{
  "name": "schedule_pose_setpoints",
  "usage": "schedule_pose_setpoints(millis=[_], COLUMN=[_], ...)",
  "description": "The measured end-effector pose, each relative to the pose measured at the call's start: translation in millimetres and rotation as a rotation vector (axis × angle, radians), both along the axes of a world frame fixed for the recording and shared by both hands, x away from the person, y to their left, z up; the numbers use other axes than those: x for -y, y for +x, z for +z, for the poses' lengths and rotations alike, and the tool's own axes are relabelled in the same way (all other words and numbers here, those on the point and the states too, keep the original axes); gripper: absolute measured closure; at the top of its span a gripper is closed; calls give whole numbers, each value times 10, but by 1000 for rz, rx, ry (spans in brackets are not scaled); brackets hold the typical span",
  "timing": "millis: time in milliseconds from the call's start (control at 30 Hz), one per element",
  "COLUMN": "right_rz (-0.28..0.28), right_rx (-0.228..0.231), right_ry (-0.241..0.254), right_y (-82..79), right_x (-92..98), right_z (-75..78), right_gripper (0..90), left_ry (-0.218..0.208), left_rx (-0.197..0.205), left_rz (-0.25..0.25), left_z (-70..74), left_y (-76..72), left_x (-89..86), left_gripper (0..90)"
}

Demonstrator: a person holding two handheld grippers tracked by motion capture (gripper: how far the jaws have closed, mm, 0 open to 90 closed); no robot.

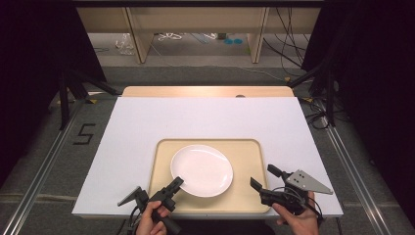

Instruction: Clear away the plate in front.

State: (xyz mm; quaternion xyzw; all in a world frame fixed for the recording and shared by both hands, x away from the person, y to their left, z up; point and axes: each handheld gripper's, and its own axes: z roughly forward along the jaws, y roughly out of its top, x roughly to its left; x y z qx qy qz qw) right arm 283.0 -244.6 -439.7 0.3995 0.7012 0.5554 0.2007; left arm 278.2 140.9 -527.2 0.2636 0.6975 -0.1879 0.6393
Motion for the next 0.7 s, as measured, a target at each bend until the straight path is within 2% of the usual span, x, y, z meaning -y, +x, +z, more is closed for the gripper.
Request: schedule_pose_setpoints(millis=[100, 267, 300, 367, 433, 467, 533, 567, 633, 667, 700], right_rz=[0, 2, 3, 1, 1, 2, -3, -1, 4, 7, -2], right_rx=[4, -1, 5, 6, 6, 8, 15, 13, -4, -2, -3], right_ry=[8, 9, 17, 8, 9, 22, 8, 9, 12, 9, 5], right_y=[4, 3, 7, 6, 6, 10, 12, 10, 3, 5, 4], right_x=[-5, -2, -9, -7, 1, -4, 4, 5, 3, 7, 3], right_z=[-6, -5, -11, -9, -7, -12, -9, -10, -8, -8, -8], right_gripper=[221, 222, 222, 222, 223, 223, 223, 223, 224, 225, 226], left_ry=[42, 92, 120, 143, 145, 159, 156, 170, 196, 184, 185], left_rx=[1, -2, -14, -14, -8, -21, -18, -37, -37, -26, -32], left_rz=[18, 12, 1, 2, 1, 6, 11, 11, 13, 18, 21], left_z=[-5, -21, -20, -14, -27, -20, -32, -25, -22, -31, -30], left_y=[-14, -61, -71, -82, -90, -98, -110, -119, -131, -132, -135], left_x=[8, 34, 30, 44, 55, 61, 80, 83, 92, 100, 106], left_gripper=[761, 780, 784, 788, 788, 789, 791, 791, 789, 789, 789])
